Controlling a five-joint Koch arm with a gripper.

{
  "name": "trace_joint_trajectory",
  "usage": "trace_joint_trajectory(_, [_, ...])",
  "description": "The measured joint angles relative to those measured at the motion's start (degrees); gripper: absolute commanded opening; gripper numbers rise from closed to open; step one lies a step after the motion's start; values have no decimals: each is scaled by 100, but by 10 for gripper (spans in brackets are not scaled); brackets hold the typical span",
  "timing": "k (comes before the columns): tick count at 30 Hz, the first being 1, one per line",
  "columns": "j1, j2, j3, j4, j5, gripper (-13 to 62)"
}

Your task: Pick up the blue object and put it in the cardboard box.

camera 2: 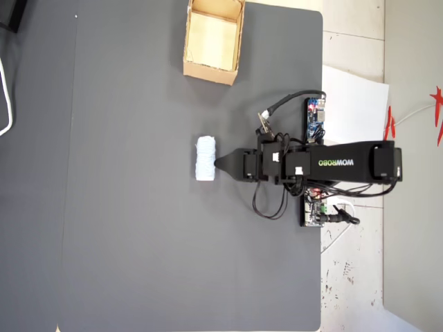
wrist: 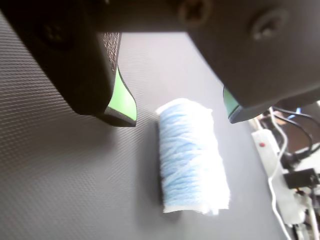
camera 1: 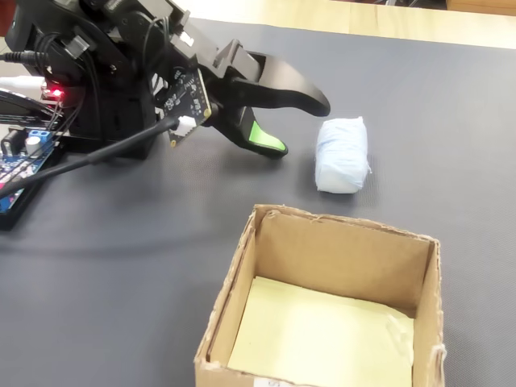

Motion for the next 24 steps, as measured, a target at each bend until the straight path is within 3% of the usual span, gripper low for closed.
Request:
trace_joint_trajectory(6, [18, 0, -202, 237, 0, 337])
trace_joint_trajectory(10, [18, -44, -1336, 1670, -18, 334])
trace_joint_trajectory(24, [18, -1898, -3850, 4333, -18, 332])
